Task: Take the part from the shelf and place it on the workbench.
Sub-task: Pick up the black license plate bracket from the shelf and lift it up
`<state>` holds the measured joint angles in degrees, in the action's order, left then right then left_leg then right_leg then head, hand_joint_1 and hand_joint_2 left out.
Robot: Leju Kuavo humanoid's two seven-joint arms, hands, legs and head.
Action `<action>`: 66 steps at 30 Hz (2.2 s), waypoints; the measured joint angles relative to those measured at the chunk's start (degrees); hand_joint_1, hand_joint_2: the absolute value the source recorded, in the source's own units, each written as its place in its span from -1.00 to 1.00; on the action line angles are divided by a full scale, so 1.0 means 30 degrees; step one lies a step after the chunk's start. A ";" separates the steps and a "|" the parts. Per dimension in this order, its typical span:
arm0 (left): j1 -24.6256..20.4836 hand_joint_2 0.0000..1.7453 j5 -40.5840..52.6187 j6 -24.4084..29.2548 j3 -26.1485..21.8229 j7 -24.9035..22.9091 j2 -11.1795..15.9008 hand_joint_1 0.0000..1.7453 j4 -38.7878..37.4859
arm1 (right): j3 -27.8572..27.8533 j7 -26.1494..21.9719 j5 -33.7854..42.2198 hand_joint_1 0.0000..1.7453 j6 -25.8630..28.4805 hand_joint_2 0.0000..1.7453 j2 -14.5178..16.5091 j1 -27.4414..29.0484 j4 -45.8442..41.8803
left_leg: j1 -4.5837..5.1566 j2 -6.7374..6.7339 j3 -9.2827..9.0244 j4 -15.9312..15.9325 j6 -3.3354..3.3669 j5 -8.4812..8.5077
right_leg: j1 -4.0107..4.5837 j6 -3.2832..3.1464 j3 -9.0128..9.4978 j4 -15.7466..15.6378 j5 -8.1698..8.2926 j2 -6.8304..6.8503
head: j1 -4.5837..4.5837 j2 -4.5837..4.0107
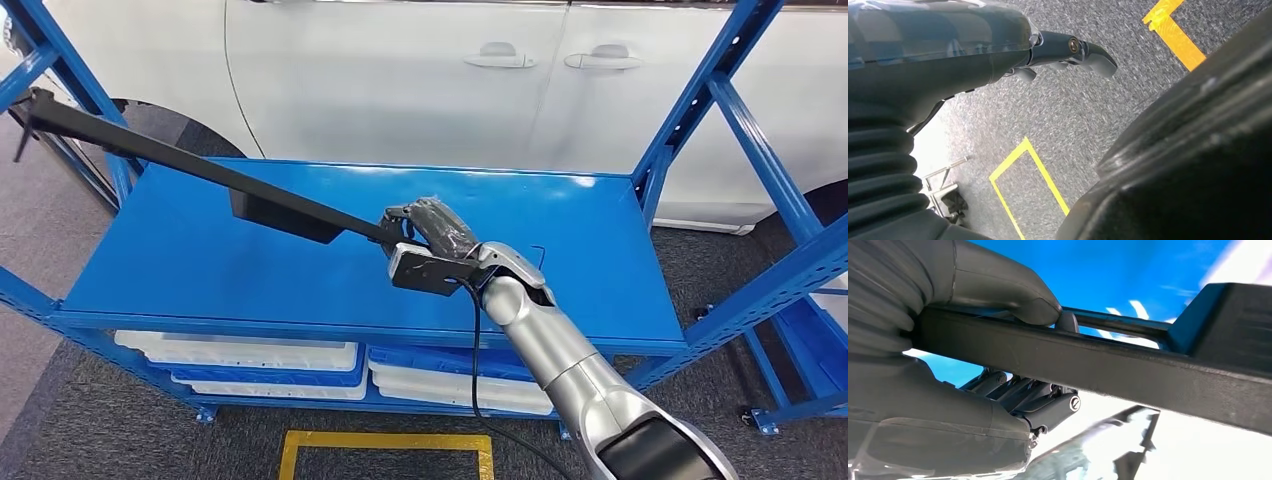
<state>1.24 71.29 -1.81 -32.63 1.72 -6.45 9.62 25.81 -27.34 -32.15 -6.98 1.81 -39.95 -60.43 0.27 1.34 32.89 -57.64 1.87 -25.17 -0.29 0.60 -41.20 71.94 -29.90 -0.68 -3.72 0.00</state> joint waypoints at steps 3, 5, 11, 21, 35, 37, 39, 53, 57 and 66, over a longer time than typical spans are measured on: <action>0.0022 -1.00 -0.0100 0.0041 0.0000 0.0018 -0.0025 -1.00 0.0000 | -0.0004 -0.0075 0.0532 0.66 -0.0188 1.00 -0.0072 0.0007 -0.1227 | 0.0069 0.0033 -0.0046 -0.0062 -0.0131 -0.0096 | 0.0130 -0.0321 0.1690 -0.3590 0.1572 -0.0057 | 0.0000 0.0000; 0.0028 -1.00 -0.0115 0.0067 0.0000 0.0022 -0.0035 -1.00 0.0000 | -0.0007 -0.0120 0.0701 0.67 -0.0287 1.00 -0.0138 0.0010 -0.1782 | 0.0098 0.0067 0.0000 -0.0076 -0.0272 -0.0134 | 0.0221 -0.0457 0.2024 -0.4442 0.1676 -0.0094 | 0.0000 0.0000; 0.0055 -1.00 -0.0331 0.0151 0.0000 0.0222 0.0046 -1.00 0.0000 | -0.0204 0.0138 0.3750 0.56 -0.2148 1.00 -0.0257 -0.0378 -0.3915 | -0.0006 0.0059 0.1505 -0.3218 -0.0903 -0.1897 | -0.0024 -0.0874 0.2202 -0.4793 0.1784 -0.0016 | -0.0006 0.0000; 0.0182 1.00 -0.1064 0.0772 -0.0011 0.0002 -0.0024 -1.00 -0.0015 | -0.1231 0.2638 1.5934 0.45 -0.7578 1.00 -0.0373 0.0004 -0.7595 | -0.0038 0.0039 -0.0061 -0.0245 -0.0679 -0.0199 | 0.0112 -0.0422 0.2409 -0.4529 0.1420 -0.0082 | -0.0002 0.0000; -0.0321 1.00 -0.2180 0.1626 -0.0595 0.0326 -0.0332 -1.00 -0.0007 | -0.1042 0.4548 2.1293 0.47 -0.9256 1.00 -0.1382 0.2832 -1.3702 | 0.0095 0.0139 -0.0132 -0.0177 -0.0272 -0.0344 | 0.0131 -0.0342 0.2101 -0.4284 0.1492 -0.0084 | 0.0002 0.0000; -0.0424 1.00 -0.2226 0.1665 -0.0652 0.0404 -0.0333 -1.00 -0.0007 | -0.0995 0.4400 2.1142 0.46 -0.9315 1.00 -0.1522 0.3158 -1.4217 | 0.0109 0.0171 -0.0119 -0.0153 -0.0445 -0.0371 | 0.0137 -0.0503 0.2114 -0.4398 0.1514 -0.0066 | 0.0002 0.0000; -0.0503 1.00 -0.2269 0.1670 -0.0679 0.0517 -0.0337 -1.00 -0.0007 | -0.0874 0.4273 2.0938 0.46 -0.9293 1.00 -0.1646 0.3468 -1.4757 | 0.0097 0.0117 0.0041 -0.0557 -0.0650 -0.0712 | 0.0045 -0.0692 0.2181 -0.4521 0.1565 0.0009 | 0.0000 0.0000; -0.0877 1.00 -0.2167 0.1381 -0.0685 0.0543 -0.0401 -1.00 -0.0007 | -0.0485 0.4184 2.0798 0.50 -0.8641 1.00 -0.2499 0.4775 -1.6399 | 0.0017 -0.0078 -0.0094 0.0037 -0.0352 -0.0105 | 0.0192 -0.0415 0.2406 -0.4500 0.1408 0.0144 | -0.0004 0.0000; -0.0877 1.00 -0.2162 0.1351 -0.0685 0.0543 -0.0461 -1.00 -0.0007 | -0.0470 0.4173 2.0812 0.50 -0.8639 1.00 -0.2683 0.4825 -1.6490 | -0.0140 -0.0135 -0.0180 0.0316 -0.0059 0.0087 | 0.0077 -0.0048 0.1012 -0.1386 -0.0421 0.0142 | 0.0002 0.0000; -0.0925 1.00 -0.1999 0.1304 -0.0685 0.0510 -0.0433 -1.00 -0.0002 | -0.0454 0.4070 2.0854 0.50 -0.8612 1.00 -0.3009 0.4977 -1.6494 | -0.0127 0.0024 -0.0011 -0.0215 -0.0616 -0.0213 | -0.0278 -0.0017 0.2324 -0.4164 0.1148 0.0014 | 0.0000 0.0000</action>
<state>-1.54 65.29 2.10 -34.69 3.25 -7.75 9.61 24.45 -15.13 30.41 -32.81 -7.21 -25.02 -109.91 -0.11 1.41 32.86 -58.28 0.02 -25.81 -1.12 0.55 -34.23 59.45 -26.46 -0.64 -3.72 0.00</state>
